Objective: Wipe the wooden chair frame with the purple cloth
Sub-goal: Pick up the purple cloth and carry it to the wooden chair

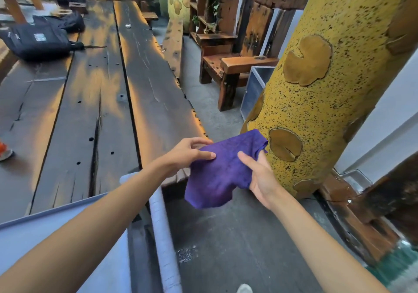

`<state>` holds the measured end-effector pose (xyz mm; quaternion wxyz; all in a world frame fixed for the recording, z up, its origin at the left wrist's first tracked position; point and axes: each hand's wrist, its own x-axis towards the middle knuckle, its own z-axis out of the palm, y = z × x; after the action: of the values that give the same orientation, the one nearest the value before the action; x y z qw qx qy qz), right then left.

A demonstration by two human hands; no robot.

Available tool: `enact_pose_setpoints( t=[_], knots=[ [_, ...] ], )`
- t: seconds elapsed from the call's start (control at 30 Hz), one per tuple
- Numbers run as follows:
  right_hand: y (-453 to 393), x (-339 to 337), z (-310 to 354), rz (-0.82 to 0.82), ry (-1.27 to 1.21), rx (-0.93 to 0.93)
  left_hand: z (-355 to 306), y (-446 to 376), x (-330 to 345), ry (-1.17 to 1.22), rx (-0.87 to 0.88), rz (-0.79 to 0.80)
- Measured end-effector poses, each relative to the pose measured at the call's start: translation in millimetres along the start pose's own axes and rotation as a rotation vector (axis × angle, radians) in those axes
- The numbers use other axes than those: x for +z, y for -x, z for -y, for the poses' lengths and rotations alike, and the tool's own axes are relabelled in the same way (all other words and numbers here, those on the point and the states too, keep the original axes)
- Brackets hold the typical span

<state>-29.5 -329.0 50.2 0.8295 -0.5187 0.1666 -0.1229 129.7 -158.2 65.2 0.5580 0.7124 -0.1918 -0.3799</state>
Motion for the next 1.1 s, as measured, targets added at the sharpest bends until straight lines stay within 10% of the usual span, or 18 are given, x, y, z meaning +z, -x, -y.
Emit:
enact_pose_setpoints(
  t=[0.47,1.1],
  knots=[
    [-89.3,-213.2,72.6,-0.317,0.477,0.378,-20.0,-157.8,133.6,-0.154,-0.091,-0.110],
    [-329.3,-217.8,80.5,0.084,1.167,0.415,-30.4,-346.3,61.0,-0.744,-0.037,-0.129]
  ],
)
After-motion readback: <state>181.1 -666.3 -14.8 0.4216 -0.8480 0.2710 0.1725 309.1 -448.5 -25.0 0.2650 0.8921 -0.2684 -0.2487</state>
